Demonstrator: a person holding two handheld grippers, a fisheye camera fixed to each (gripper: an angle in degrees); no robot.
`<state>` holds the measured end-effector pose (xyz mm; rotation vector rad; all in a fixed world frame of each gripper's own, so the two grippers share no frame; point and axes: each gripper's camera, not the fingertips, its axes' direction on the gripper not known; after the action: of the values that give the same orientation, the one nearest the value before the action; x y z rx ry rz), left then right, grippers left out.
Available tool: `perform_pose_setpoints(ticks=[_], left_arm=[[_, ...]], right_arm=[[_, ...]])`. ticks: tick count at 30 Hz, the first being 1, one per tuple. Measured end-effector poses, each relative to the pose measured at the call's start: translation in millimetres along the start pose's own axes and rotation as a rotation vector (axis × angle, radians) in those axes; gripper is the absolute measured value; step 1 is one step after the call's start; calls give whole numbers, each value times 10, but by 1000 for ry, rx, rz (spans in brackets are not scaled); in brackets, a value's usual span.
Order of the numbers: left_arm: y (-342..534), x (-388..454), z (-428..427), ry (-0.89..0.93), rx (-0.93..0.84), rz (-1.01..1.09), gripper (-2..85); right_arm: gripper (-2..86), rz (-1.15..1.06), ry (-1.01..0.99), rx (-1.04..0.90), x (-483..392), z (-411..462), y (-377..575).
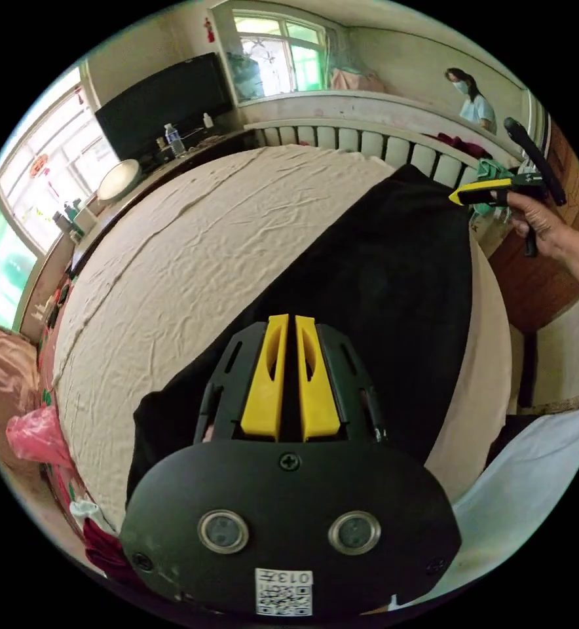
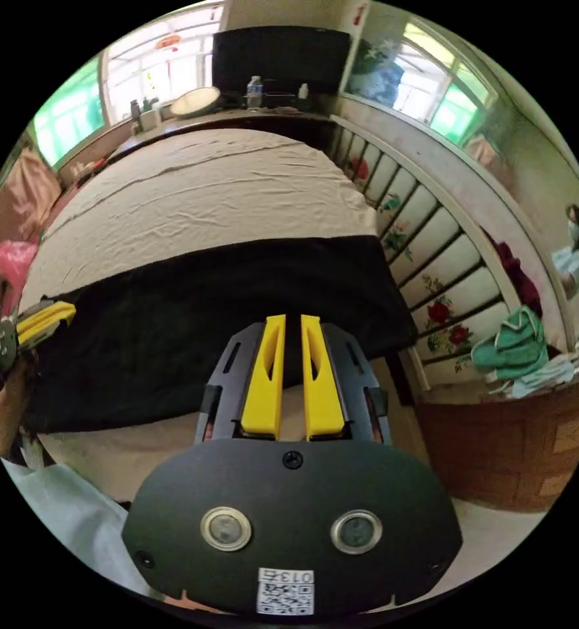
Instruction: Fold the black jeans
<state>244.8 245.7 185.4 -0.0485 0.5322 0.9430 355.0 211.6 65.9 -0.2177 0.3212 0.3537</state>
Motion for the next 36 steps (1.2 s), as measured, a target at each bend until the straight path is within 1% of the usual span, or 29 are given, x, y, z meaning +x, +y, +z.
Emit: perform_pose_setpoints(ticks=[1,2,4,6,7,8,9,10,12,13,15,17,20,22,25,27,30,34,36], left_arm=[[-69,20,105,-7,-34,7,3],[-157,24,247,-3,-59,3,3],[-245,-5,295,-2,-24,-10,3],[-445,-51,292,27,-62,-36,6],[-506,-61,246,46,-39,-36,7],[-658,-79,114,75,56,-41,14],[-900,-71,21,92,135,-26,28],[-1058,-58,6,108,161,-11,39],[-1808,27,136,246,198,58,68],[-1994,56,197,281,201,74,70],[-2788,235,539,408,152,153,75],[-3327,433,796,473,95,236,77],[-4019,794,1131,468,49,369,79],[-4344,953,1314,480,22,413,82],[-4728,1110,1571,489,-22,454,89],[-4919,1172,1738,535,-69,483,92],[-5076,1223,1889,532,-115,507,93],[-5215,1147,1980,553,-137,479,92],[-5251,1121,1984,575,-148,500,65]], right_arm=[[58,68,-16,7,307,17,36],[61,92,-26,12,447,28,55],[79,150,-58,4,960,108,142],[105,212,-142,29,1358,107,247],[128,282,-190,68,1640,89,345],[141,322,-221,85,1785,90,398],[158,378,-311,112,2056,123,501],[166,427,-401,131,2307,198,590],[172,492,-500,132,2614,359,679],[176,514,-551,133,2775,471,712],[181,535,-613,98,2967,657,728],[183,530,-681,71,3115,807,719],[173,542,-751,108,3338,890,713],[157,538,-820,130,3459,927,694],[134,497,-818,119,3511,943,651],[112,477,-798,115,3545,919,640],[78,458,-786,154,3599,788,657],[51,379,-703,180,3510,543,609],[40,362,-696,194,3472,465,593]])
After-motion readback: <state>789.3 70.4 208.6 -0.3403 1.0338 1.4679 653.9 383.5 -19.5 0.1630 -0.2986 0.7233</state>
